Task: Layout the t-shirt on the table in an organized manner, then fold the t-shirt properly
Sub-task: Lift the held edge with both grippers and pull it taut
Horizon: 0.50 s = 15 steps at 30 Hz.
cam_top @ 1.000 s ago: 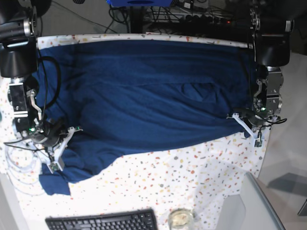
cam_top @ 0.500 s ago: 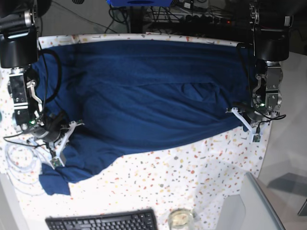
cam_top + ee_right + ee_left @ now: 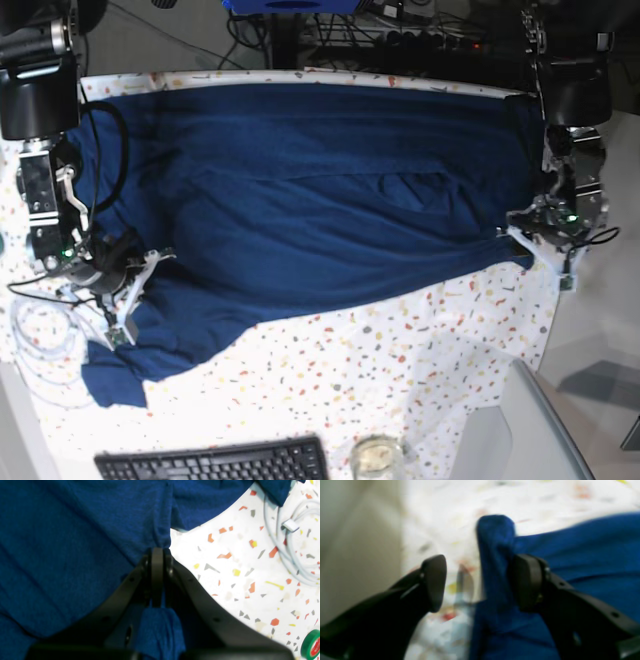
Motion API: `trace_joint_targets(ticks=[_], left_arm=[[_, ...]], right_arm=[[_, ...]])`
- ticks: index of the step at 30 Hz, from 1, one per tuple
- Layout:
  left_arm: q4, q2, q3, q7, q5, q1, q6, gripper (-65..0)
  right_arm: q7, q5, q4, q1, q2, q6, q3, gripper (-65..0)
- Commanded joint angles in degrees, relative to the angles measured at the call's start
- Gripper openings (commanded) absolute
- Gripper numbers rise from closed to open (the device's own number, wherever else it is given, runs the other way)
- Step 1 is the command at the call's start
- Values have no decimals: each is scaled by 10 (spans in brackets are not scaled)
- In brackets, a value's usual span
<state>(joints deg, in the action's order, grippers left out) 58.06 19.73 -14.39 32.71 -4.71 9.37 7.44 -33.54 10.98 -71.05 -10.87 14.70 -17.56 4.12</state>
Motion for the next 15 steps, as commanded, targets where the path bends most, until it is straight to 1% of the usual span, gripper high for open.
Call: trace_joint_targets(ticks=[1, 2, 4, 6, 8, 9, 11, 15], left_arm=[[33, 11, -13, -14, -1, 11, -1, -212], [47, 11, -23, -14, -1, 4, -1, -197], [73, 11, -34, -14, -1, 2, -1, -146], [84, 12, -31, -14, -1, 3, 0, -92], [84, 12, -30, -14, -3, 5, 0, -54], [82, 12, -30, -14, -3, 12, 0, -44], [69, 11, -30, -14, -5, 19, 0, -46], [11, 11, -30, -22, -5, 40, 0, -48]], right_arm=[[11, 2, -13, -14, 6, 1, -3, -648], [11, 2, -13, -14, 6, 1, -3, -648], [11, 2, -13, -14, 6, 1, -3, -648], [11, 2, -13, -15, 6, 1, -3, -648], [11, 2, -13, -15, 5, 1, -3, -648], [11, 2, -13, -16, 5, 1, -3, -648], [11, 2, -13, -16, 6, 1, -3, -648], [11, 2, -20, -14, 6, 1, -3, -648]])
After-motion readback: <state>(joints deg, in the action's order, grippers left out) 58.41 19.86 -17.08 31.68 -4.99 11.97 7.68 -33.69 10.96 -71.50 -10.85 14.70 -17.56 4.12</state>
